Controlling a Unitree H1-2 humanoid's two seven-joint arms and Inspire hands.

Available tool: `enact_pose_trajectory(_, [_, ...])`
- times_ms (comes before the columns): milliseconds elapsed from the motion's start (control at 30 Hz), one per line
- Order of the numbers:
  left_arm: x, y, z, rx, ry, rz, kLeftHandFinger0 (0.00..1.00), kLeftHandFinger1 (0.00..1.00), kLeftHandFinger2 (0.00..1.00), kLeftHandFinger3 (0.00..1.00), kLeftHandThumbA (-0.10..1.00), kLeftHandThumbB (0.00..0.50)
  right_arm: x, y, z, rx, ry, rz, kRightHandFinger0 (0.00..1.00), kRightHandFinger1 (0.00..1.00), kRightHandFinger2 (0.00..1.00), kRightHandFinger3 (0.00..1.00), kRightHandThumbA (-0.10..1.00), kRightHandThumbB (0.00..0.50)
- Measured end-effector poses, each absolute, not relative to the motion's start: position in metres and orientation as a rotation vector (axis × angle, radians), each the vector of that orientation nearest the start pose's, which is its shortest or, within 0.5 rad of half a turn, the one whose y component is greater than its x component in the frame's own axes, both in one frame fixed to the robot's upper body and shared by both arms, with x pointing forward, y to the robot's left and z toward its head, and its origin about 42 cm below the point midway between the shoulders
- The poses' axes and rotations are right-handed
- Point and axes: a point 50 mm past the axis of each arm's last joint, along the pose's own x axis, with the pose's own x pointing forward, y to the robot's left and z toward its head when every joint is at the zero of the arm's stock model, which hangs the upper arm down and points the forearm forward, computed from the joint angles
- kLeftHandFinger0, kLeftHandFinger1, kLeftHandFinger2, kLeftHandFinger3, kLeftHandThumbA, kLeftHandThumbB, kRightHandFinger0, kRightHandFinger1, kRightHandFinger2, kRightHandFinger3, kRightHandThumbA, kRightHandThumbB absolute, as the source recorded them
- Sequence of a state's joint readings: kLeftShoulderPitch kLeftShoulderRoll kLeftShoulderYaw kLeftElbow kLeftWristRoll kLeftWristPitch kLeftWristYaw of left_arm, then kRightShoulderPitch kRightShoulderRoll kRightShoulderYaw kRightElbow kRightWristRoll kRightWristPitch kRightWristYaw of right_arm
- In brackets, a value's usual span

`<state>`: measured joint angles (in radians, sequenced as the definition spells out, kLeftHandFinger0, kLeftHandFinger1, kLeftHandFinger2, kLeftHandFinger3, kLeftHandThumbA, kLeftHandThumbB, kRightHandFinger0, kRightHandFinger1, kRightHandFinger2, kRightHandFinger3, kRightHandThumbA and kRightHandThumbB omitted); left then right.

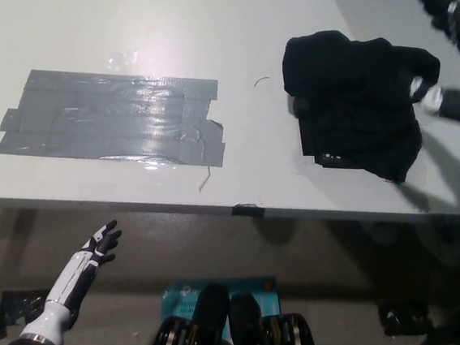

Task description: A person hands a black t-shirt to the robot and rhe robot picks it up with its right hand and places it on the black spot on the desk infron tof it

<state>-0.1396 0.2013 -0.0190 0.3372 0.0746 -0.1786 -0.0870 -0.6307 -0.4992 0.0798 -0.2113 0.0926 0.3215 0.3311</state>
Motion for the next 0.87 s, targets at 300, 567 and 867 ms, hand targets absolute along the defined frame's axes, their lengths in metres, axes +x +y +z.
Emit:
enact_pose_trajectory(300, [0.310,0.268,0.056,0.265,0.043,-0.132,1.00,1.00,1.00,1.00,1.00,0.500,0.307,-0.238,0.298,-0.260,-0.422,0.475,1.00,1.00,1.00,1.00,0.70,0.172])
enact_pose_trajectory(567, [0.278,0.263,0.048,0.246,0.040,-0.148,1.00,1.00,1.00,1.00,1.00,0.500,0.260,-0.243,0.186,0.049,-0.151,0.261,1.00,1.00,1.00,1.00,0.68,0.066])
enact_pose_trajectory(867, [0.282,0.261,0.051,0.240,0.025,-0.156,1.00,1.00,1.00,1.00,1.00,0.500,0.272,-0.244,0.101,0.139,0.072,0.170,1.00,1.00,1.00,1.00,0.70,0.095])
